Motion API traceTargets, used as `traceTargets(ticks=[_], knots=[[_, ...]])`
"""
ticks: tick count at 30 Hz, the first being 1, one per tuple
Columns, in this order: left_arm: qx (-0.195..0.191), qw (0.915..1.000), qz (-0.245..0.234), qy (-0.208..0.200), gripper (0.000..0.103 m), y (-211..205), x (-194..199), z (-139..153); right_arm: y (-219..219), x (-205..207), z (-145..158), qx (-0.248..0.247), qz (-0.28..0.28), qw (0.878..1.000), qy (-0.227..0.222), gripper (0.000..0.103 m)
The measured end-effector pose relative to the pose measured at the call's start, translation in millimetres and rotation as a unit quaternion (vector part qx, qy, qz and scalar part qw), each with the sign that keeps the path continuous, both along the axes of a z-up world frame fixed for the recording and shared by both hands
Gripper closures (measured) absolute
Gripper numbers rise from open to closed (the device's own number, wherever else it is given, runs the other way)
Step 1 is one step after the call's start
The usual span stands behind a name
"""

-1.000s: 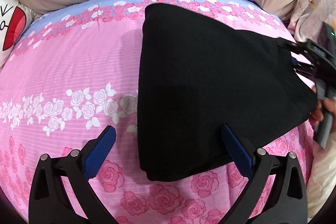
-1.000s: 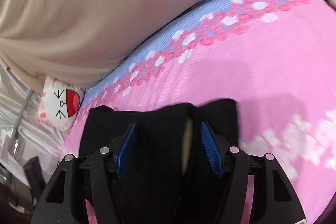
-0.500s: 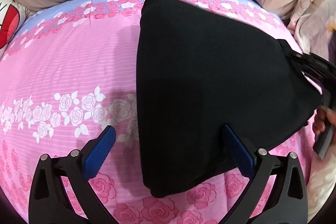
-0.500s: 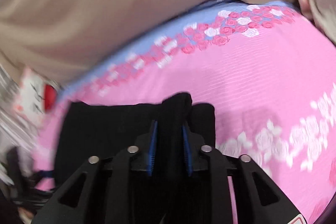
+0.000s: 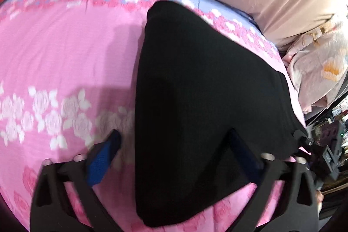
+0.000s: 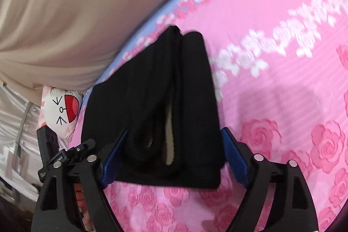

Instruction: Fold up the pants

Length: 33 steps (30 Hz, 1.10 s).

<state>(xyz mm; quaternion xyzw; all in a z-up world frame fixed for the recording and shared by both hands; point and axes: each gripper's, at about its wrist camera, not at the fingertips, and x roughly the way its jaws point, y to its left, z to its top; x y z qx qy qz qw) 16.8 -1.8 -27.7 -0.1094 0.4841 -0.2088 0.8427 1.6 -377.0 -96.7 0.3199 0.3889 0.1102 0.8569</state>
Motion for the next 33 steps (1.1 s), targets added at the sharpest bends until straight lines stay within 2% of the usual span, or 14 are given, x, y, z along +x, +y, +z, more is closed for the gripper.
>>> traceTargets(ticks=[2,3,5,10,12,13,15,18,21,23,27,29,31,33], knots=[[-0.015,0.9998,-0.009,-0.002,0.058,2,2,6,11,2,4,-0.04,0.004,0.999,-0.006,0.048],[-0.017,0.9997,-0.013,-0.008,0.068,4,2,11,17,3,8,-0.051,0.01,0.999,-0.008,0.053],[-0.024,0.9991,-0.022,-0.027,0.072,12,-4,24,26,1,22,-0.06,0.019,0.998,-0.03,0.062],[-0.016,0.9992,0.001,-0.037,0.071,61,-30,44,61,-10,48,-0.06,0.067,0.994,-0.063,0.063],[-0.014,0.9998,0.007,-0.011,0.056,76,-32,33,75,-8,31,-0.068,0.082,0.994,-0.039,0.052],[-0.006,0.9999,0.013,0.005,0.051,82,-32,23,78,-6,21,-0.079,0.082,0.993,-0.023,0.037],[0.017,0.9987,0.044,0.019,0.039,95,-35,6,76,-8,4,-0.077,0.063,0.995,-0.01,0.035],[0.02,0.997,0.069,-0.029,0.041,105,-49,35,55,-20,21,-0.033,0.028,0.999,-0.02,0.034],[0.021,0.9902,0.082,-0.111,0.031,102,-47,80,54,-26,56,-0.077,0.024,0.994,-0.073,0.051],[0.005,0.9893,0.074,-0.125,0.025,88,-31,91,62,-22,70,-0.097,0.03,0.99,-0.095,0.052],[-0.011,0.9959,0.045,-0.078,0.024,40,18,66,88,-7,66,-0.082,0.059,0.99,-0.1,0.052],[0.052,0.9942,0.076,-0.055,0.032,32,47,33,98,2,65,-0.09,0.068,0.989,-0.099,0.052],[0.125,0.9827,0.125,-0.055,0.029,43,64,1,103,6,56,-0.113,0.07,0.988,-0.083,0.053],[0.07,0.9881,0.134,-0.024,0.028,60,68,1,107,11,52,-0.141,0.062,0.986,-0.065,0.057]])
